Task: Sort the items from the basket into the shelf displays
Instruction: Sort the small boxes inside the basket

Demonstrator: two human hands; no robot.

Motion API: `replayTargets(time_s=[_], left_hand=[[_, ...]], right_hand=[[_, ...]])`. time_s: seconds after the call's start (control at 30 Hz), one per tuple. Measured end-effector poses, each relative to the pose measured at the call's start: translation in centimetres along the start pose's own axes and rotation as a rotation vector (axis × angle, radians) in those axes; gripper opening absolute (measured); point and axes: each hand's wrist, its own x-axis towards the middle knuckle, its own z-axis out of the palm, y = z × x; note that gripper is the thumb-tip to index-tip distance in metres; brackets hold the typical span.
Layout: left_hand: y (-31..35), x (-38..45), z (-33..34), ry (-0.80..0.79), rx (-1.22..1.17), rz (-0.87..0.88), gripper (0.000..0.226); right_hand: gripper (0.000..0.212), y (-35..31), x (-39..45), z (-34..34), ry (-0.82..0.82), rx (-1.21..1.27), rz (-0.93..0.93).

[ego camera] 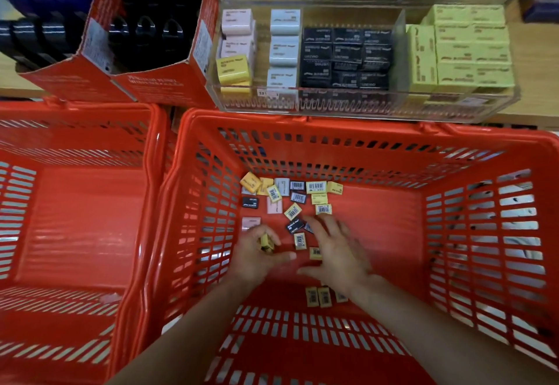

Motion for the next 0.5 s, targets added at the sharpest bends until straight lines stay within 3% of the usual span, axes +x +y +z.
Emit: replayTargets(time_s=[0.13, 0.23, 0.37, 0.5], left_hand=[[0.0, 0.2, 0.3, 0.116, 0.121, 0.071, 0.036], [-0.2, 0.1, 0.2, 0.155, 0.157, 0.097, 0.033], [-0.4, 0.1, -0.3, 0.192, 0.143, 0.004, 0.031], [0.2, 0.0, -0.6, 0.215, 0.08, -0.023, 0.033]], right_hand=[[0.098, -2.0, 1.4, 1.6, 0.058, -0.214, 0.056], [0.101, -2.8, 2.0, 2.2, 0.057, -0.241, 0.029], [0.067, -2.9, 2.9, 1.8, -0.042, -0.289, -0.063], [0.063, -0.9, 2.5, 0.8, -0.047, -0.259, -0.138]])
